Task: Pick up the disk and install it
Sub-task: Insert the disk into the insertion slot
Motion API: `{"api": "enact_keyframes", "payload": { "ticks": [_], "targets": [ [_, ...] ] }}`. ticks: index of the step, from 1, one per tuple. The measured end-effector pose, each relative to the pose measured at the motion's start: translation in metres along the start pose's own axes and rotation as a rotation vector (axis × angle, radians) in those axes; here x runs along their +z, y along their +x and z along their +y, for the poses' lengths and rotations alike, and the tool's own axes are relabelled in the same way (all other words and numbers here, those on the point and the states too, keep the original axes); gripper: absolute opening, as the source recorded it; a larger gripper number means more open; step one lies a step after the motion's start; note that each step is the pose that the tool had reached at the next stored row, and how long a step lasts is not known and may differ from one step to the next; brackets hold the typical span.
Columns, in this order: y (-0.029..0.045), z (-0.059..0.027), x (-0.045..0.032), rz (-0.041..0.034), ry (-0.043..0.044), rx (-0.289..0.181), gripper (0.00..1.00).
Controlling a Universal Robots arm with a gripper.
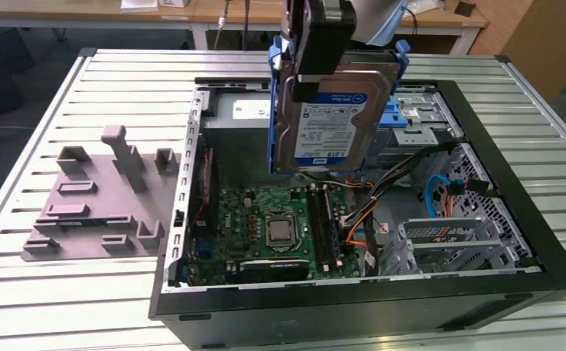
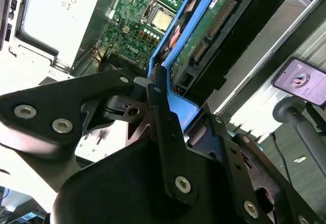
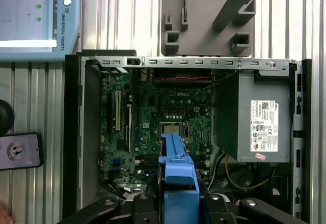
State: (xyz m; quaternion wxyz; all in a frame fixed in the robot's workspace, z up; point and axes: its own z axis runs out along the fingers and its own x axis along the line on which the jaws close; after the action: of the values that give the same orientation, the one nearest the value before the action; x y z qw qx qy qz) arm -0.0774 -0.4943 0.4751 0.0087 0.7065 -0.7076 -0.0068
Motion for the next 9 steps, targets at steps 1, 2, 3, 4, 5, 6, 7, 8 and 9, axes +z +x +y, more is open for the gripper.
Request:
{"api": "enact_keyframes", "payload": {
  "ticks": [1, 2, 3, 4, 5, 6, 7, 8, 9],
  "targets": [
    [0.0006, 0.0000, 0.0000, 0.0000, 0.0000, 0.000, 0.36],
    [0.0011, 0.0000, 0.0000, 0.0000, 0.0000, 0.000, 0.36],
    [0.0016, 0.0001, 0.0000, 0.0001, 0.0000, 0.000, 0.36],
    [0.0021, 0.0000, 0.0000, -0.0001, 0.0000, 0.000, 0.36],
    [0.0025, 0.0001, 0.0000, 0.0000, 0.0000, 0.000, 0.36],
    [0.0029, 0.0000, 0.0000, 0.0000, 0.0000, 0.000, 0.36],
    [0.0033, 0.0001, 0.0000, 0.0000, 0.0000, 0.000, 0.36],
    [0.0037, 0.0001, 0.0001, -0.0001, 0.0000, 0.000, 0.36],
    [0.0040, 0.0001, 0.0000, 0.0000, -0.0001, 0.000, 0.36]
  ]
}}
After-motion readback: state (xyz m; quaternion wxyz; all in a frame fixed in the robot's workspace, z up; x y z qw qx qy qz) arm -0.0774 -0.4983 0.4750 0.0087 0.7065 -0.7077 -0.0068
